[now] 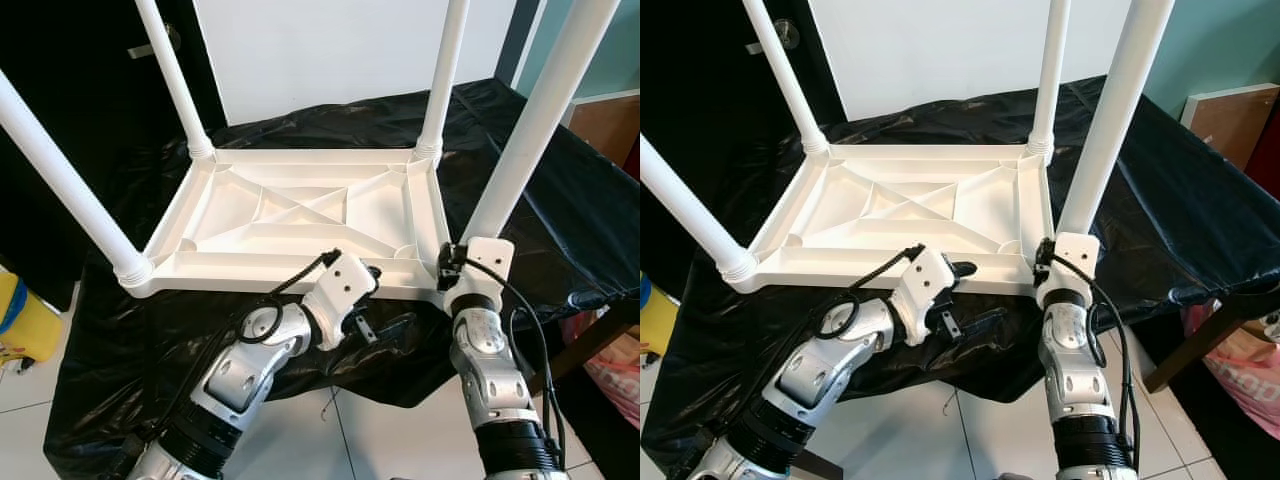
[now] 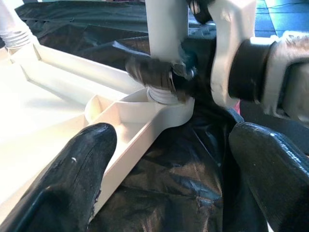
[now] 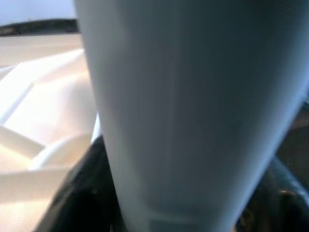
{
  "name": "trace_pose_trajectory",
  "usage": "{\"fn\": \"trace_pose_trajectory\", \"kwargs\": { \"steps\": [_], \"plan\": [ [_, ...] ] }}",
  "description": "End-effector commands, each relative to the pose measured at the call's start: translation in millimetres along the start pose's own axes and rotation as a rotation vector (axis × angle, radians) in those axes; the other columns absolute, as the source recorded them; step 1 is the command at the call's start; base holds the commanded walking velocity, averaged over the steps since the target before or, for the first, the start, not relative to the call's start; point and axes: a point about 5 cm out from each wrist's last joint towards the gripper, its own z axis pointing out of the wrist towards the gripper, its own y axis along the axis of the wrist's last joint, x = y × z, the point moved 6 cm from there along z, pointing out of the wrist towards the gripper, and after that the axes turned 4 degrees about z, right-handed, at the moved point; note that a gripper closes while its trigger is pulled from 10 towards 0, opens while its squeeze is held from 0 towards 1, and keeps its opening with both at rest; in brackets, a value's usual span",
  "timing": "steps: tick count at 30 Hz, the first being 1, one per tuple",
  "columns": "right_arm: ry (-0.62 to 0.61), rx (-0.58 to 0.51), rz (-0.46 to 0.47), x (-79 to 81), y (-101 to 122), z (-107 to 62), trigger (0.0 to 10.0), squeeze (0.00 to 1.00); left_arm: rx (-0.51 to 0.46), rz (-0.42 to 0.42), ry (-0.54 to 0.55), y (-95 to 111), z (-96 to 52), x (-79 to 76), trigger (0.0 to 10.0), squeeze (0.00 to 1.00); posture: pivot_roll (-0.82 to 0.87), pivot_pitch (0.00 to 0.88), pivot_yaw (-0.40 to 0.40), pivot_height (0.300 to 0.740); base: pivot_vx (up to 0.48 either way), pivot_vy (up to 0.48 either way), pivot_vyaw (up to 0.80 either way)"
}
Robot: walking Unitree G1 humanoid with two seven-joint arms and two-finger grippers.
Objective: Building children table
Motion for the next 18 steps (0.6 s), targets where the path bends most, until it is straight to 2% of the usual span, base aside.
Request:
{"fn": "trace_pose_trajectory", "kwargs": {
  "steps": [1,6,8,10,12,15,16,17,18],
  "plan": [
    [0.001,0.037,-0.005,2.2,-10,-3.1,10.0,1.00,0.010,0.011,-0.039,-3,-0.4,-5.0,10.0,0.00,-0.20,0.022,0.034,0.740,0.000,0.000,0.00],
    [0.038,0.000,0.012,4.0,-1,-3.0,10.0,1.00,0.010,0.012,-0.038,-3,-0.1,-4.4,10.0,0.00,-0.20,0.022,0.032,0.740,0.000,0.000,0.00],
    [0.122,-0.027,0.015,5.9,6,-2.7,10.0,1.00,0.010,0.013,-0.035,-2,0.2,-3.7,10.0,0.00,-0.20,0.022,0.028,0.740,0.000,0.000,0.00],
    [0.122,-0.027,0.015,5.9,6,-2.7,10.0,1.00,0.010,0.013,-0.035,-2,0.2,-3.7,10.0,0.00,-0.20,0.022,0.028,0.740,0.000,0.000,0.00],
    [0.219,-0.041,-0.017,5.7,10,-2.0,10.0,1.00,0.009,0.013,-0.032,-2,0.4,-3.5,10.0,0.00,-0.20,0.024,0.027,0.740,0.000,0.000,0.00],
    [0.247,-0.044,-0.032,5.1,11,-1.8,10.0,1.00,0.008,0.013,-0.032,-2,0.4,-3.5,10.0,0.00,-0.20,0.025,0.028,0.740,0.000,0.000,0.00],
    [0.305,-0.041,-0.051,5.5,12,-1.5,10.0,0.09,0.009,0.013,-0.030,-2,0.1,-3.1,10.0,0.00,-0.20,0.026,0.029,0.740,0.000,0.000,0.00],
    [0.378,-0.031,-0.070,8.5,11,-2.0,10.0,0.00,0.009,0.015,-0.029,-2,-0.3,-2.5,10.0,0.00,-0.20,0.027,0.031,0.740,0.000,0.000,0.00],
    [0.378,-0.031,-0.070,8.5,11,-2.0,10.0,0.00,0.009,0.015,-0.029,-2,-0.3,-2.5,10.0,0.00,-0.20,0.027,0.031,0.740,0.000,0.000,0.00]
  ]
}}
